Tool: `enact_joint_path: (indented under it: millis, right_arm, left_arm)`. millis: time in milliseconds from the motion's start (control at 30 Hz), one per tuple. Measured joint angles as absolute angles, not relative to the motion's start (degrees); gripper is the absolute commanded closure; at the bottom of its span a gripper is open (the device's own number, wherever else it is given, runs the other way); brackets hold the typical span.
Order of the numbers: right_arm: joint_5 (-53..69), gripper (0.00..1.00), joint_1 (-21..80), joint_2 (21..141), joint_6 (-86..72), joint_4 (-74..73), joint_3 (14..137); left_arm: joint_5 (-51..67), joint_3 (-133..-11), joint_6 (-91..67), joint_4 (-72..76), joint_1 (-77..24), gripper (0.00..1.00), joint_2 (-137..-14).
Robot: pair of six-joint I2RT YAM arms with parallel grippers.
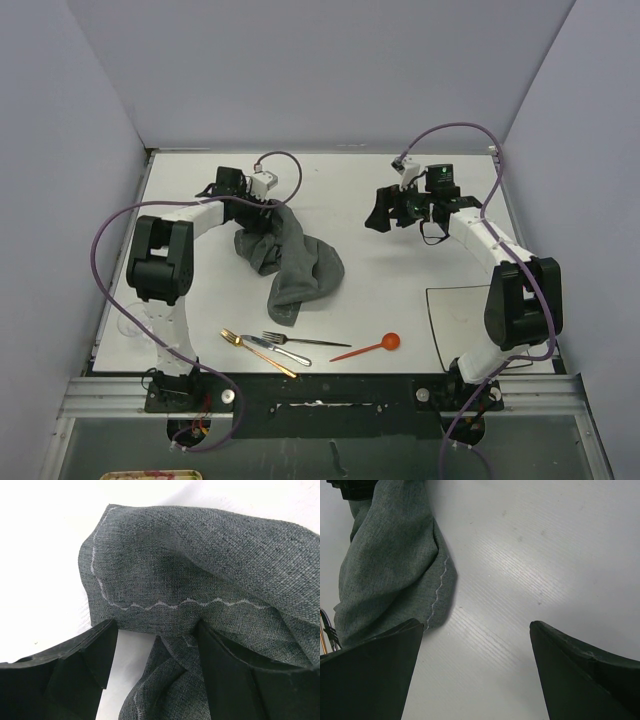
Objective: Set the dinner table for one person
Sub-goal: Flatten out the napkin at the center of the board.
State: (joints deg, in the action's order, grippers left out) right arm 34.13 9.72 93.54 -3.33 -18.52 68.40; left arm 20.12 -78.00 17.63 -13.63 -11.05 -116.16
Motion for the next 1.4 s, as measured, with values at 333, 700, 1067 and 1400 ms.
enact_joint_path:
  millis: [333,700,1067,1400]
  right_arm:
    - [34.65,0.09,9.41,93.54,-3.51,-18.55,68.40]
    - [35.16,0.10,8.69,93.54,-3.51,-18.55,68.40]
    - [37.01,0.12,8.75,92.95,-3.90,-18.46,67.64]
    - [41.04,0.16,12.51,88.16,2.85,-23.75,63.11]
  left_arm:
    - [18.70,-78.00,19.99,-13.54,-11.07,0.51,-116.29]
    - [17.98,-78.00,20.14,-12.88,-12.40,1.00,-116.33]
    - [16.08,-78.00,20.12,-13.02,-15.46,1.00,-115.31]
    - [13.89,-78.15,19.75,-12.64,-15.44,1.00,-105.10]
